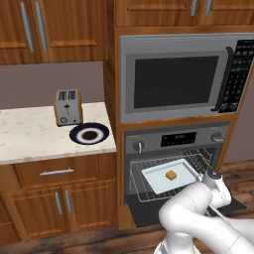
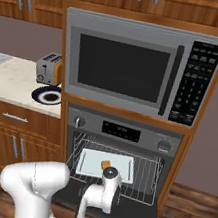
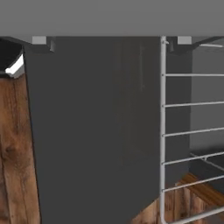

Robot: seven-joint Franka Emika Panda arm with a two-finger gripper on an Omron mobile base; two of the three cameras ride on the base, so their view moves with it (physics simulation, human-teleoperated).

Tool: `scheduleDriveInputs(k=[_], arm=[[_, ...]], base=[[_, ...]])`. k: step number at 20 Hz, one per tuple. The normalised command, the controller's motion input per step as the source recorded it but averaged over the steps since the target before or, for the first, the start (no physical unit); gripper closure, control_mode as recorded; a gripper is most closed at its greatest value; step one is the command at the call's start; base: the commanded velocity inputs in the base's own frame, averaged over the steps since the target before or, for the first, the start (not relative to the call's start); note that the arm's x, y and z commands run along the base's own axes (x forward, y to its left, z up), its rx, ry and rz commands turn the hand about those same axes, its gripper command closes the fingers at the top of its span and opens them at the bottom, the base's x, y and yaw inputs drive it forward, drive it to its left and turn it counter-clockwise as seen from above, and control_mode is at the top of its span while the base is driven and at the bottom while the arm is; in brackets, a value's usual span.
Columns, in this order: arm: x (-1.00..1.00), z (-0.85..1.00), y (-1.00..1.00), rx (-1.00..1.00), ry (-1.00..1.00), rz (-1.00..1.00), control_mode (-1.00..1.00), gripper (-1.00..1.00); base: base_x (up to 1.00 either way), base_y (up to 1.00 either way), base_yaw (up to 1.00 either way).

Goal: Take the baked cake out of the oven and place it on the plate for cooling. Then close the oven door.

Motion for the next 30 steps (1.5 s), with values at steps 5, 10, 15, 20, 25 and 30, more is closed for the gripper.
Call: scheduleDriveInputs(k=[5,10,15,20,25,30], arm=[[-0.07,0.68,-0.04,0.0,0.0,0.16,-1.0,-1.0],[-0.13,0.56,0.0,0.0,-0.01,0.22,-1.0,-1.0],[-0.01,0.44,0.01,0.0,-0.01,0.34,-1.0,-1.0],[0.0,0.26,0.12,-0.01,0.0,0.38,-1.0,-1.0],[0.0,0.24,0.26,-0.06,-0.03,0.35,-1.0,-1.0],[-0.02,0.22,0.33,-0.1,-0.12,0.33,-1.0,-1.0]], base=[[0.0,0.0,0.0],[0.0,0.0,0.0],[0.0,0.0,0.0],[0.0,0.0,0.0],[0.0,0.0,0.0],[0.0,0.0,0.0]])
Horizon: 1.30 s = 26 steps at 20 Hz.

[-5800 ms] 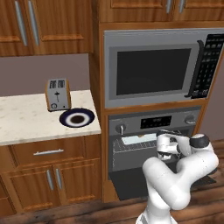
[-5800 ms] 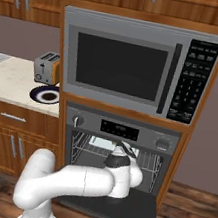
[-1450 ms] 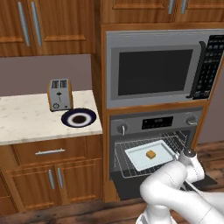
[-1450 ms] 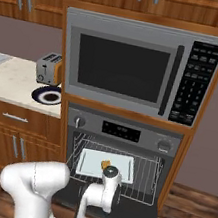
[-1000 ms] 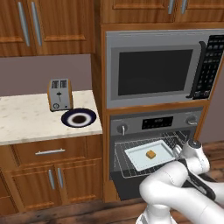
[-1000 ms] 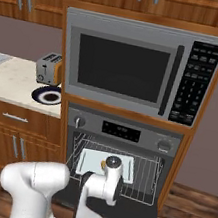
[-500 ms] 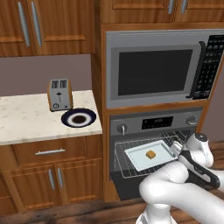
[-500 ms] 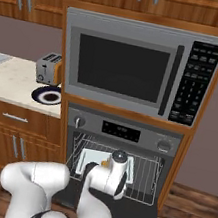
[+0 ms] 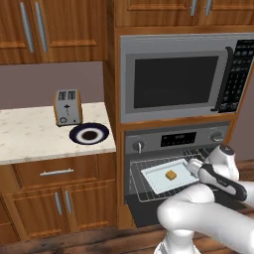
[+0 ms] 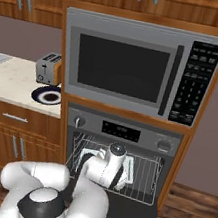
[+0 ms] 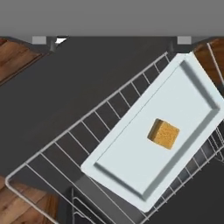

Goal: Take the baked cake out of the oven and place it on the plate for cooling. Then close the oven door.

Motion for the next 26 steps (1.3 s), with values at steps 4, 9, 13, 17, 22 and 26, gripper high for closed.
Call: scheduleDriveInputs(k=[4,9,13,17,22,26], arm=[[-0.03,0.14,0.45,-0.08,-0.18,0.27,-1.0,-1.0],[-0.01,0.01,0.52,-0.1,-0.14,0.2,-1.0,-1.0],[0.0,0.02,0.21,-0.13,-0.07,0.07,-1.0,-1.0],[-0.02,0.13,0.18,-0.16,0.0,0.01,-1.0,-1.0],[-0.11,0.27,0.29,-0.13,0.0,0.01,-1.0,-1.0],[-0.12,0.1,0.33,-0.12,-0.01,0.04,-1.0,-1.0]], base=[[0.0,0.0,0.0],[0.0,0.0,0.0],[0.0,0.0,0.0],[0.0,0.0,0.0],[0.0,0.0,0.0],[0.0,0.0,0.0]])
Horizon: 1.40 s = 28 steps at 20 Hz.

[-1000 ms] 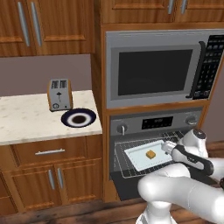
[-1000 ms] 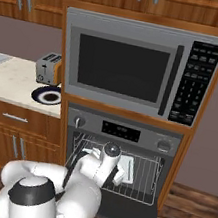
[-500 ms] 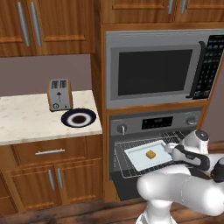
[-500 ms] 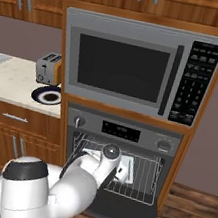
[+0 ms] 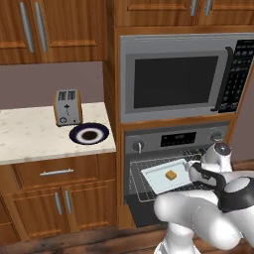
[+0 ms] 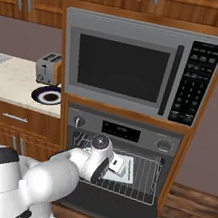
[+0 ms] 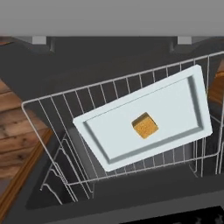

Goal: Take the baked cake out of the oven and place it on the plate for cooling. Then close the oven door.

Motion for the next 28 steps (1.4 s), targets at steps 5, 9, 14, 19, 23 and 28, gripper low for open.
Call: scheduleDriveInputs(k=[5,9,14,19,23,28], arm=[[-0.11,0.0,0.15,-0.05,-0.12,0.14,-1.0,-1.0],[-0.02,0.0,0.15,0.0,-0.12,0.19,-1.0,-1.0],[-0.05,0.0,0.21,-0.03,-0.12,0.18,-1.0,-1.0],[-0.08,0.0,0.43,-0.07,-0.06,0.17,-1.0,-1.0],[-0.14,0.0,0.68,-0.1,0.0,0.15,-1.0,-1.0],[-0.21,0.0,0.72,-0.05,0.03,0.11,-1.0,-1.0]], base=[[0.0,0.0,0.0],[0.0,0.0,0.0],[0.0,0.0,0.0],[0.0,0.0,0.0],[0.0,0.0,0.0],[0.0,0.0,0.0]])
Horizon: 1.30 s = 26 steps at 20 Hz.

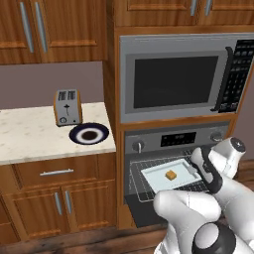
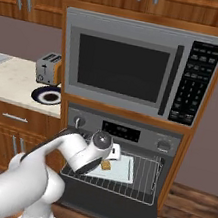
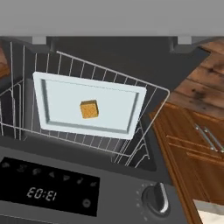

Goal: Take the baked cake out of the oven and place it on the plate for cooling. Then close the oven door.

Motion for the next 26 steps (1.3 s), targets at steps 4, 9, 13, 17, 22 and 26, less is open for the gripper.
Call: scheduleDriveInputs(k=[4,9,13,17,22,26], arm=[[-0.28,0.0,0.69,0.0,0.1,0.07,-1.0,-1.0],[-0.06,-0.08,0.71,-0.01,0.04,0.0,-1.0,-1.0],[0.08,-0.12,0.13,0.0,0.0,-0.03,-1.0,-1.0],[0.29,-0.39,0.0,0.0,0.0,-0.11,-1.0,-1.0],[0.3,-0.58,-0.01,0.0,-0.02,-0.1,-1.0,-1.0],[0.18,-0.78,0.0,0.0,-0.02,-0.07,-1.0,-1.0]], base=[[0.0,0.0,0.0],[0.0,0.0,0.0],[0.0,0.0,0.0],[0.0,0.0,0.0],[0.0,0.0,0.0],[0.0,0.0,0.0]])
